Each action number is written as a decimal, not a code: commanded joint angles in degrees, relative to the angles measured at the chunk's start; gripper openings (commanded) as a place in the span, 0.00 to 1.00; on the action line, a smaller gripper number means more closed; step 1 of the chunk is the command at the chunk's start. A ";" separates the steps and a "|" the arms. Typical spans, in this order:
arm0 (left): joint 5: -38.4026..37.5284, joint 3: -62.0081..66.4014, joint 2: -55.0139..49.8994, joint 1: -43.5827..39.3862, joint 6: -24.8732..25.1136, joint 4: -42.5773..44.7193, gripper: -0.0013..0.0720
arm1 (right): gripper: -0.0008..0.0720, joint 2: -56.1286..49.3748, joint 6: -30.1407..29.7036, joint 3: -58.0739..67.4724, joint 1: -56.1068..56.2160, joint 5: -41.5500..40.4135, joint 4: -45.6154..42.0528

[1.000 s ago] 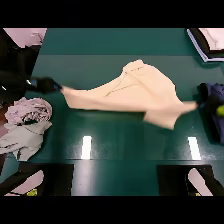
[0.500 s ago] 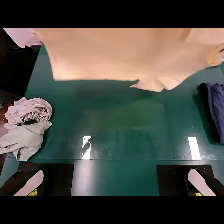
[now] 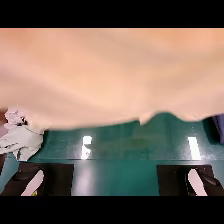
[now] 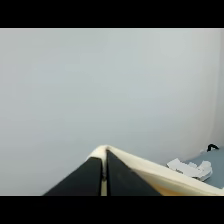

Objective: Fold the shirts.

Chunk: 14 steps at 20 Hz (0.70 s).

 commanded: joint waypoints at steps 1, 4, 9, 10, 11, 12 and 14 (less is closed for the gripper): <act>-6.84 -6.51 -1.20 0.04 -4.90 3.41 0.05 | 0.03 -1.11 1.57 -1.92 0.04 5.97 -3.02; -14.62 -20.11 -5.99 0.04 -4.90 3.91 0.05 | 0.03 -10.16 5.33 -1.95 1.66 17.40 -2.29; -17.75 -41.79 -18.18 0.04 -2.67 5.64 0.05 | 0.03 -31.71 8.04 -1.99 15.30 32.37 -12.74; -16.55 -44.57 -21.20 0.02 -2.08 6.64 0.05 | 0.03 -36.41 8.33 -1.99 17.97 34.03 -17.09; -14.86 -46.25 -24.09 0.04 -1.14 6.88 0.05 | 0.03 -40.63 8.31 -1.99 20.00 34.69 -20.55; -12.59 -46.88 -27.39 0.04 -0.13 7.10 0.05 | 0.03 -44.87 8.31 -1.99 21.53 34.53 -22.86; -6.71 -46.88 -32.94 0.02 2.25 7.04 0.05 | 0.03 -51.78 8.31 -1.99 22.97 31.58 -23.82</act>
